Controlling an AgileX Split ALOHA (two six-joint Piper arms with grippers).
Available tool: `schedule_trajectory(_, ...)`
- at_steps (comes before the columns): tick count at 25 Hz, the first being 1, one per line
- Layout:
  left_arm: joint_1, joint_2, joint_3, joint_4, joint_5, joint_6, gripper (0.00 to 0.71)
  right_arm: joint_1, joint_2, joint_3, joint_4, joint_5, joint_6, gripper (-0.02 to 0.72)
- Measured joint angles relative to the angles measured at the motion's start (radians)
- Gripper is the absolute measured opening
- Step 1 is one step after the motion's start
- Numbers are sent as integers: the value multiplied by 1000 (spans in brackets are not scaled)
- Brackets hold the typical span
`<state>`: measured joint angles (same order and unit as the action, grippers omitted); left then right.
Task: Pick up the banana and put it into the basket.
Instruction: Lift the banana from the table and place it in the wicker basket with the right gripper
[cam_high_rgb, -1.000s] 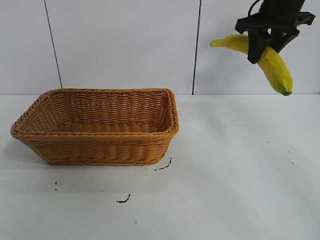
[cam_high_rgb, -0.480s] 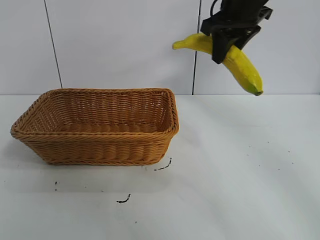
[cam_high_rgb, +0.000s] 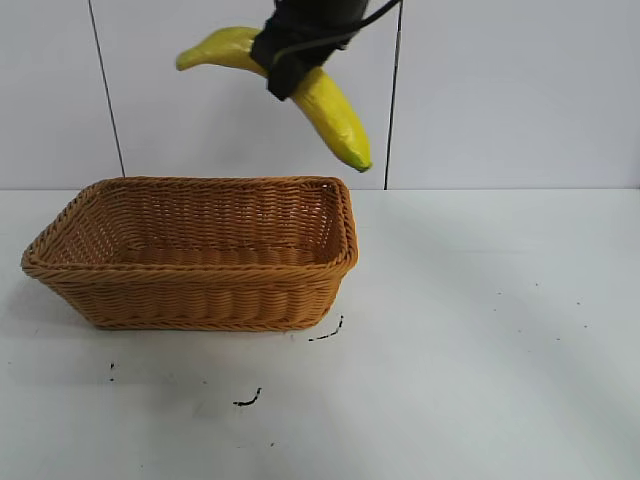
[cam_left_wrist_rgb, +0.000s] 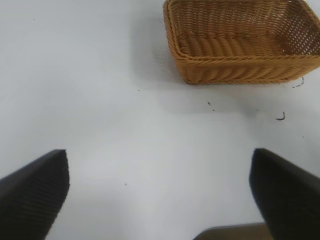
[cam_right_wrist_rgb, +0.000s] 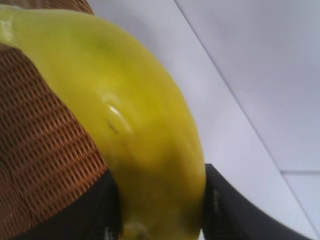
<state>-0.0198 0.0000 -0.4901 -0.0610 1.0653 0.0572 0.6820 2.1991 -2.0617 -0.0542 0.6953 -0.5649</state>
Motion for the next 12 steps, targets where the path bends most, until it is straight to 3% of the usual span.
schedule_trajectory(6,0,0,0,0,0,0,695,7,124,0,-32,-77,-3,320)
schedule_trajectory(12,0,0,0,0,0,0,695,7,203,0,-20,-142,-3,320)
